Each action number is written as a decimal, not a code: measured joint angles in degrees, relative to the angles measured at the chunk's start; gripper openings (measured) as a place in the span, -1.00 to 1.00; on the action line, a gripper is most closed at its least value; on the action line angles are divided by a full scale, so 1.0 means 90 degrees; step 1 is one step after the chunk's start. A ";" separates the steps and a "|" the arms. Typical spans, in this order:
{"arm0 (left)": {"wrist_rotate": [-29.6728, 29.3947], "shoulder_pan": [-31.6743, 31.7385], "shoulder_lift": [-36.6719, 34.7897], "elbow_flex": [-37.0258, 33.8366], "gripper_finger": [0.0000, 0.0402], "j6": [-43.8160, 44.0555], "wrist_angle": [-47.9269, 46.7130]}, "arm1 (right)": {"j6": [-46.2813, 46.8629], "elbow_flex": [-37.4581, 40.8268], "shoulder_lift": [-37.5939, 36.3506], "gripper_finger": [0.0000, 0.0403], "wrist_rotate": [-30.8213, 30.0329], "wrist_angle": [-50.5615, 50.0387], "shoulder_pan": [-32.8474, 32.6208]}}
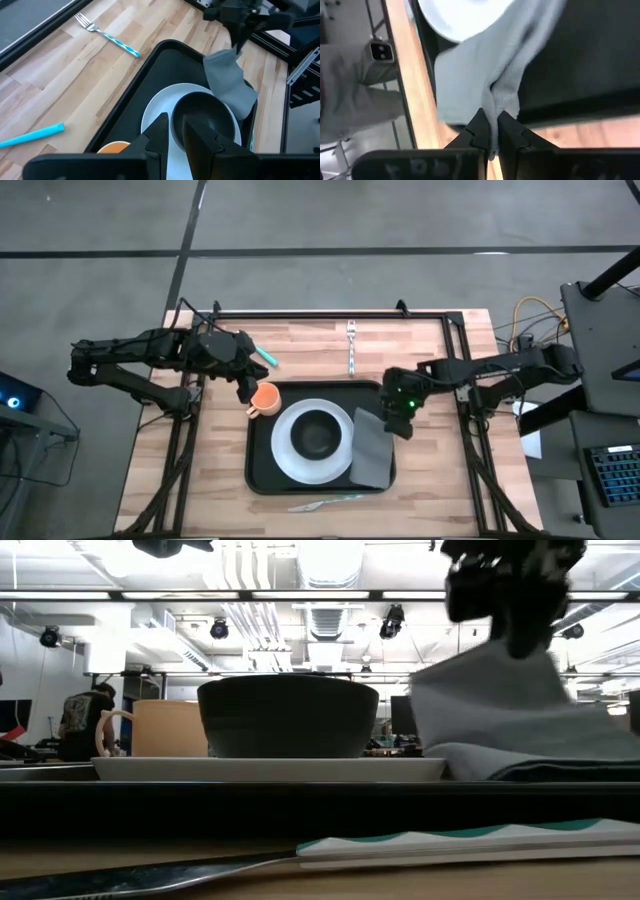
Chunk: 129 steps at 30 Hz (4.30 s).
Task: Set up tray
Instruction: Put the table napkin on the tray, then adjust the white plate
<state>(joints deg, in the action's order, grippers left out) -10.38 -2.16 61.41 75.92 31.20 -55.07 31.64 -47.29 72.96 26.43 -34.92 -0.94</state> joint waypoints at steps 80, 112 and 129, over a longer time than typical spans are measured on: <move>0.0479 0.0001 0.0007 -0.0036 -0.81 0.0066 -0.0001 | 0.1169 -0.0682 0.1554 -0.96 -0.0610 0.2007 -0.1072; 0.0484 0.0000 0.0005 -0.0034 -0.81 0.0070 -0.0002 | 0.1509 -0.0922 0.3652 -0.96 -0.0532 0.3081 -0.1558; 0.0502 -0.0001 0.0000 -0.0034 -0.81 0.0070 -0.0005 | 0.1490 -0.1280 0.3749 -0.96 -0.0614 0.3098 -0.1519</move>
<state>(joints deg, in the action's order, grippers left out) -5.86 -2.17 61.41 75.61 31.83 -55.11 45.06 -58.81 106.70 20.90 -7.04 -14.61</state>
